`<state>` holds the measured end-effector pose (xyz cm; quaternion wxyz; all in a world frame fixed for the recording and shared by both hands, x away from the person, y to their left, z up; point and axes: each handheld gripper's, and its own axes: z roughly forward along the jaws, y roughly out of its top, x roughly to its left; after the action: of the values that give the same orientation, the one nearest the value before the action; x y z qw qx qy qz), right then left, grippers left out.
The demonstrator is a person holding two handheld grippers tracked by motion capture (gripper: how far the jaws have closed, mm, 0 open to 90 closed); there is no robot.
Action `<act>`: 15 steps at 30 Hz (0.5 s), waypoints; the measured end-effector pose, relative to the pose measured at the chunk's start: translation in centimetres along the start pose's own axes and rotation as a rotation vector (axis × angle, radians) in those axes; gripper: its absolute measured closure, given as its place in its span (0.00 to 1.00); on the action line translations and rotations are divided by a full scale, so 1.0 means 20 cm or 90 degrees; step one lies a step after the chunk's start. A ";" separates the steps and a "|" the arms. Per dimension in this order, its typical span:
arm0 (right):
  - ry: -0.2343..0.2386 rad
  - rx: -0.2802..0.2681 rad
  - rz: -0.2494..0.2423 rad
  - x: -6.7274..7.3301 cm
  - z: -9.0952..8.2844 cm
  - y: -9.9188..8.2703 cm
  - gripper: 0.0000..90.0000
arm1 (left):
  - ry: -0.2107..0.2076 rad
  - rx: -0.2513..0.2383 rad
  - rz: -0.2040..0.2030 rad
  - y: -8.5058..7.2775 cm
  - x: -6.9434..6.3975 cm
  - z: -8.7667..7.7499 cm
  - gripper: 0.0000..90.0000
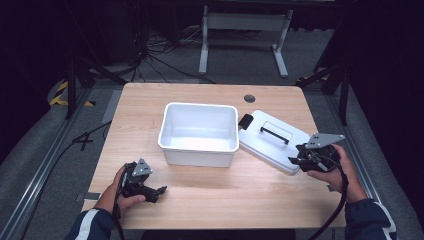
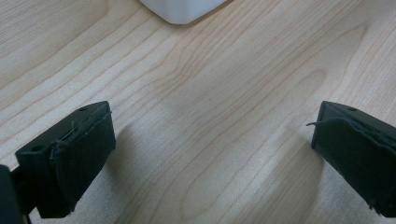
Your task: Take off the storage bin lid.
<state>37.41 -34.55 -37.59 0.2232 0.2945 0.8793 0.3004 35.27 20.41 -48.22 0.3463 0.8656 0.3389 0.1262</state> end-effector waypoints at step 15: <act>-0.004 -0.021 0.041 0.04 -0.04 -0.23 0.47 | 0.000 -0.001 0.003 0.00 0.00 0.00 0.00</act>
<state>34.64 -37.24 -40.19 0.2209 0.3194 0.8637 0.3213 35.34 20.32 -48.23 0.3471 0.8659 0.3369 0.1270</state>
